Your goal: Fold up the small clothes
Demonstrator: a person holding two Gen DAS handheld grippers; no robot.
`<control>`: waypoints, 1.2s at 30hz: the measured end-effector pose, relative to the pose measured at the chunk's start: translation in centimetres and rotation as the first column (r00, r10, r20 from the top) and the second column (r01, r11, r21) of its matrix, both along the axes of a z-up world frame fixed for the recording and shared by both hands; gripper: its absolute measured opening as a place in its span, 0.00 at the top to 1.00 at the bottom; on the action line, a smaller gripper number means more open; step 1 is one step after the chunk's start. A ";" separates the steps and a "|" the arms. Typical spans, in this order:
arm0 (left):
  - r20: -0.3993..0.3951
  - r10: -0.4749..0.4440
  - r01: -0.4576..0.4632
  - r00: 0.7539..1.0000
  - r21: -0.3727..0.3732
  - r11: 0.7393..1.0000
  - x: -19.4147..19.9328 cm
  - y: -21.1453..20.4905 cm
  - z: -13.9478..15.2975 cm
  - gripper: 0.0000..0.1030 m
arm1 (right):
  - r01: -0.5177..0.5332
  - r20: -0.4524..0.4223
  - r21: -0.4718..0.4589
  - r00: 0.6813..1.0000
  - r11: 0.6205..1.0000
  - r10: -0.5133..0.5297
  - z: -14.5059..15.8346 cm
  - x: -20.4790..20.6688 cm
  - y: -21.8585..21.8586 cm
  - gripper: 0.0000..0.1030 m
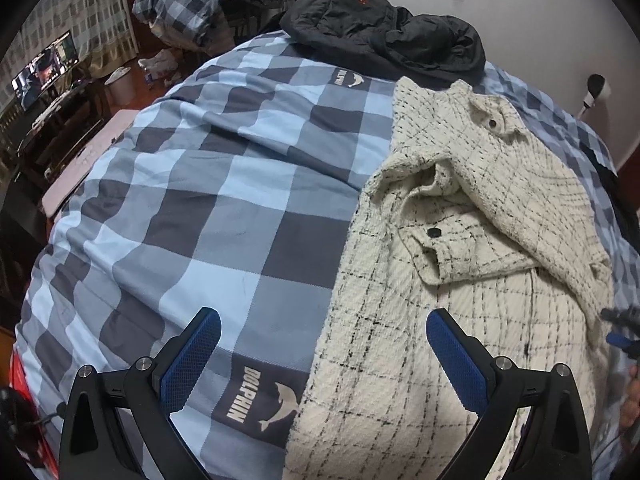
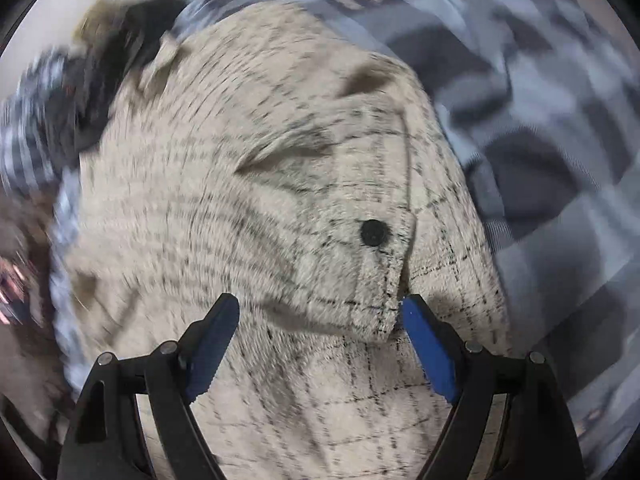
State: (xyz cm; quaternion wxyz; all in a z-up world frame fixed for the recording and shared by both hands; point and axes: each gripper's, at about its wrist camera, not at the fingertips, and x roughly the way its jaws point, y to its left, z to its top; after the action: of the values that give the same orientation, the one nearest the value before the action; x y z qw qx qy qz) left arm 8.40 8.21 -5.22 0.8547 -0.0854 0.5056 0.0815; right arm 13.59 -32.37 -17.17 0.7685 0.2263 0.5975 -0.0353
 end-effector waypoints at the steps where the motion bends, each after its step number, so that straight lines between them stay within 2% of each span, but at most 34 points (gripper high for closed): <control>1: -0.001 0.000 0.000 1.000 -0.003 1.000 0.0 0.0 0.0 0.00 | -0.041 -0.013 -0.035 0.999 0.999 0.040 -0.1 0.1 0.8 0.21; 3: -0.004 -0.004 0.004 1.000 -0.003 1.000 0.0 0.0 -0.1 0.00 | -0.113 -0.051 -0.086 0.993 0.990 0.109 -0.9 0.4 2.4 0.21; 6: -0.014 -0.015 0.015 1.000 0.003 1.000 0.1 -0.3 -0.4 0.00 | -0.160 -0.097 -0.163 0.985 0.974 0.146 -2.0 1.0 3.6 0.21; 7: -0.019 -0.020 0.020 1.000 0.004 1.000 0.1 -0.4 -0.5 0.00 | -0.168 -0.112 -0.190 0.983 0.967 0.149 -2.4 1.3 3.8 0.25; 8: -0.023 -0.025 0.025 0.999 0.004 1.000 0.2 -0.5 -0.6 0.00 | -0.169 -0.118 -0.216 0.982 0.962 0.146 -2.9 1.7 3.7 0.53; 9: -0.026 -0.029 0.029 0.999 0.006 1.000 0.2 -0.7 -0.7 0.00 | -0.177 -0.131 -0.241 0.980 0.954 0.148 -3.3 2.1 3.6 0.75; 11: -0.031 -0.036 0.036 0.999 0.011 0.999 0.2 -0.9 -0.8 0.00 | -0.183 -0.115 -0.258 0.981 0.949 0.158 -3.3 3.0 3.7 0.83; 15: -0.038 -0.039 0.039 0.999 0.014 0.999 0.3 -0.9 -1.0 0.00 | -0.119 0.045 -0.384 0.988 0.916 0.147 0.4 3.6 3.4 0.91; 17: -0.040 -0.036 0.037 0.999 0.014 0.999 0.3 -0.8 -1.1 0.00 | -0.035 0.195 -0.460 0.971 0.887 0.139 4.0 3.4 3.3 0.91; 18: -0.042 -0.036 0.036 0.998 0.015 0.999 0.3 -0.8 -1.1 0.00 | 0.012 0.295 -0.495 0.943 0.869 0.155 6.1 2.7 3.5 0.91; 19: -0.044 -0.035 0.036 0.998 0.014 0.999 0.3 -0.8 -1.2 0.00 | 0.036 0.347 -0.508 0.923 0.861 0.167 7.4 2.3 3.6 0.91; 20: -0.045 -0.035 0.036 0.998 0.014 0.999 0.3 -0.8 -1.2 0.00 | 0.063 0.417 -0.517 0.890 0.854 0.186 8.9 1.7 3.8 0.91; 22: -0.049 -0.038 0.039 0.998 0.019 0.999 0.3 -0.9 -1.4 0.00 | 0.092 0.488 -0.537 0.845 0.838 0.219 10.0 1.2 4.2 0.91; 24: -0.052 -0.041 0.042 0.998 0.027 0.999 0.3 -1.0 -1.4 0.00 | 0.066 0.435 -0.557 0.872 0.828 0.223 8.5 2.4 4.4 0.91; 26: -0.052 -0.041 0.043 0.998 0.028 0.999 0.3 -1.0 -1.4 0.00 | 0.001 0.281 -0.548 0.942 0.836 0.183 4.4 3.7 3.2 0.87; 27: -0.052 -0.040 0.042 0.998 0.029 0.999 0.2 -0.9 -1.4 0.00 | -0.044 0.161 -0.511 0.976 0.858 0.146 1.3 4.8 2.3 0.83; 28: -0.052 -0.040 0.041 0.998 0.030 0.999 0.3 -0.9 -1.4 0.00 | -0.068 0.083 -0.474 0.989 0.878 0.122 -0.3 5.1 1.3 0.76; 29: -0.051 -0.040 0.042 0.998 0.031 0.999 0.3 -0.9 -1.3 0.00 | -0.082 -0.041 -0.370 0.997 0.926 0.071 -3.3 5.8 -0.1 0.73; 30: -0.049 -0.042 0.044 0.998 0.033 0.998 0.3 -0.9 -1.3 0.00 | -0.063 -0.101 -0.279 0.994 0.958 0.036 -4.8 5.7 -1.2 0.73; 31: -0.048 -0.046 0.048 0.998 0.036 0.998 0.3 -0.9 -1.2 0.00 | -0.016 -0.140 -0.172 0.990 0.985 -0.009 -6.0 5.4 -2.4 0.72; 33: -0.050 -0.066 0.069 0.997 0.049 0.996 0.3 -1.2 -1.2 0.00 | 0.091 -0.115 -0.063 0.989 0.994 -0.098 -5.7 4.4 -4.3 0.67; 35: -0.058 -0.092 0.097 0.994 0.075 0.992 0.2 -1.6 -1.1 0.00 | 0.153 -0.106 -0.026 0.982 0.988 -0.155 -4.4 3.3 -5.5 0.40; 36: -0.062 -0.114 0.119 0.992 0.101 0.988 0.1 -1.9 -1.1 0.00 | 0.185 -0.084 0.003 0.979 0.983 -0.184 -3.6 2.6 -6.1 0.35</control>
State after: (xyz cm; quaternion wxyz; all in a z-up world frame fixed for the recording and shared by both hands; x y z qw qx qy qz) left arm 8.50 6.29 -6.31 0.8468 -0.0084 0.5284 0.0601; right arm 16.23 -38.46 -20.72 0.7351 0.2830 0.6057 -0.1127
